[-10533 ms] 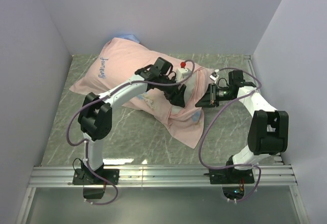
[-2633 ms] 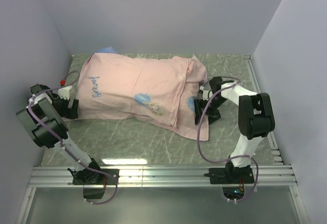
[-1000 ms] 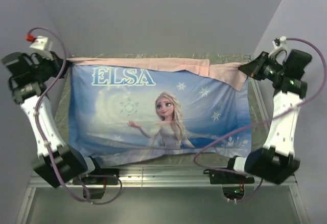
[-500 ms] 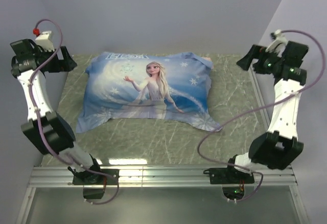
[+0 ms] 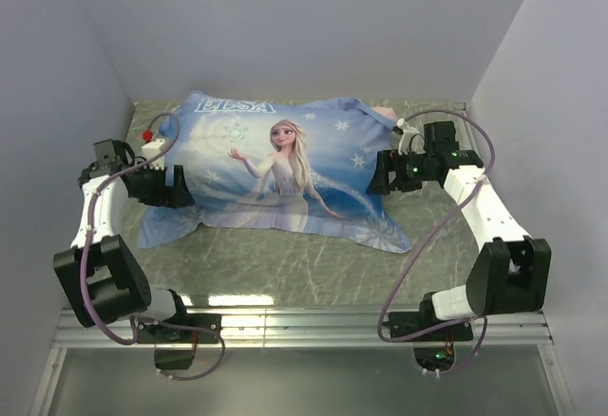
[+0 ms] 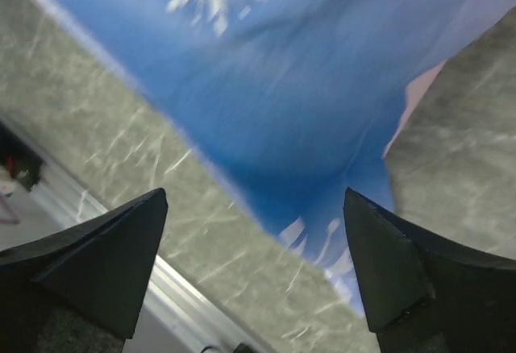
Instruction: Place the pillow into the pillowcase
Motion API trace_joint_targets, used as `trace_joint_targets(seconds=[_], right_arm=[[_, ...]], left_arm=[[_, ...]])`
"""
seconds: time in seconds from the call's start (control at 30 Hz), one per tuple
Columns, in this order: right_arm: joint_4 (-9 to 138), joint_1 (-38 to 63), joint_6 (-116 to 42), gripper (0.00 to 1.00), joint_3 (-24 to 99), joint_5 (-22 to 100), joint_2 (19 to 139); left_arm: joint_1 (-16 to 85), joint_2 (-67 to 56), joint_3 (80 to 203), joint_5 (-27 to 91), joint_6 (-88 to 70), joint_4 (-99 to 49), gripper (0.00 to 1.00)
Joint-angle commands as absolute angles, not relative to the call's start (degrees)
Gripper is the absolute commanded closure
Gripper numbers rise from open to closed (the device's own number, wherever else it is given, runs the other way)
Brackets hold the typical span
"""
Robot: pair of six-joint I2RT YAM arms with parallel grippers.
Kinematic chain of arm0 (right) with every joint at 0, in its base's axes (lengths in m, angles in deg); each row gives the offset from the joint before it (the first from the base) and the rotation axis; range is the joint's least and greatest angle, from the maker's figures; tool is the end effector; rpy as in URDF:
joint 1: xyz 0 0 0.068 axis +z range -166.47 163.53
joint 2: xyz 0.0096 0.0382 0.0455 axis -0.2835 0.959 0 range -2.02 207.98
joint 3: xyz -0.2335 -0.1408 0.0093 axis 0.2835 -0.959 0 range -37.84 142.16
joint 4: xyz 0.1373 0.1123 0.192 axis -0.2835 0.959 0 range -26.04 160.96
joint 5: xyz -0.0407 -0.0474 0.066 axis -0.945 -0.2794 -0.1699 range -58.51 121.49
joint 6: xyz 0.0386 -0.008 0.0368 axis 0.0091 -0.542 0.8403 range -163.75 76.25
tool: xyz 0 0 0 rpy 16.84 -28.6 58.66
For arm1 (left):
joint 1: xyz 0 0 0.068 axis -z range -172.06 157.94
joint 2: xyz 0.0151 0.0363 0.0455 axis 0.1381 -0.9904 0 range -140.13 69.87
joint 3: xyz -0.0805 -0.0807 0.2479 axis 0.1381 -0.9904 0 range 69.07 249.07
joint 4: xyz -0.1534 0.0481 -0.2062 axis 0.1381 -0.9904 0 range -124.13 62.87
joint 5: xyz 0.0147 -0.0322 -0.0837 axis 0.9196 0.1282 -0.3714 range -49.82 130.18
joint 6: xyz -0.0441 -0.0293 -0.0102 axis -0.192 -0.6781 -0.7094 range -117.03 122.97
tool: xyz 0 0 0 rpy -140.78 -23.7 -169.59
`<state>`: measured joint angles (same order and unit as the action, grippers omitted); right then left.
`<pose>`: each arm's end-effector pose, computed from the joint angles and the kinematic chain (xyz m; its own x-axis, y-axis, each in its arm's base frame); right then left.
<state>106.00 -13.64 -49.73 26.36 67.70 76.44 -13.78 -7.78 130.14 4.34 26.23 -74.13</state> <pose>0.2750 0.0346 0.2845 -0.7881 -0.1231 -0.6031 -0.4518 0.7811 0.4309 0.2503 0.0773 0.2670 -0.7872 0.0312 -0.6159 0.2754 0.9114 -0.3059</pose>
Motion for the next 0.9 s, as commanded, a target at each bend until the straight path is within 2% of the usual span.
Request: trace_joint_targets(seconds=[0.0, 0.17, 0.2, 0.3, 0.37, 0.5, 0.57, 0.67, 0.77, 0.87], right_arm=[[94.49, -13.48, -45.87, 0.10, 31.05, 64.02, 77.35], [84.54, -13.75, -41.38, 0.30, 38.52, 58.83, 76.56], [82.35, -13.66, -41.20, 0.42, 39.58, 58.04, 77.77], [81.36, -13.57, -39.62, 0.62, 44.67, 55.58, 84.08], [82.59, -13.31, -38.39, 0.69, 50.01, 54.88, 88.92], [82.16, -12.69, -36.19, 0.74, 56.37, 54.79, 100.43], [82.50, -11.38, -36.45, 0.78, 60.13, 54.70, 103.44], [82.59, -9.79, -37.33, 0.79, 62.88, 52.95, 107.66], [82.24, -9.09, -38.03, 0.81, 64.81, 43.31, 111.79], [78.47, -8.65, -39.61, 0.79, 66.47, 26.43, 115.39]], left_arm=[[-11.49, -7.91, 131.55, 2.83, 26.26, -69.67, 0.07], [-8.24, -7.39, 136.21, 0.02, 26.17, -70.45, 0.09], [-7.71, -7.04, 137.43, -0.16, 26.17, -70.63, 0.09], [-5.69, -6.86, 140.07, -0.60, 24.42, -70.29, 0.09], [-4.72, -7.04, 141.22, -1.22, 23.36, -69.76, 0.08], [-4.19, -7.21, 142.98, -2.80, 19.24, -67.74, 0.07], [-4.10, -7.30, 143.07, -2.54, 18.53, -67.21, 0.07], [-4.10, -6.77, 141.67, -1.22, 17.65, -66.16, 0.06], [-4.10, -6.68, 139.91, -1.66, 16.06, -64.58, 0.05], [-4.02, -8.61, 139.29, -2.27, 14.66, -64.39, 0.05]])
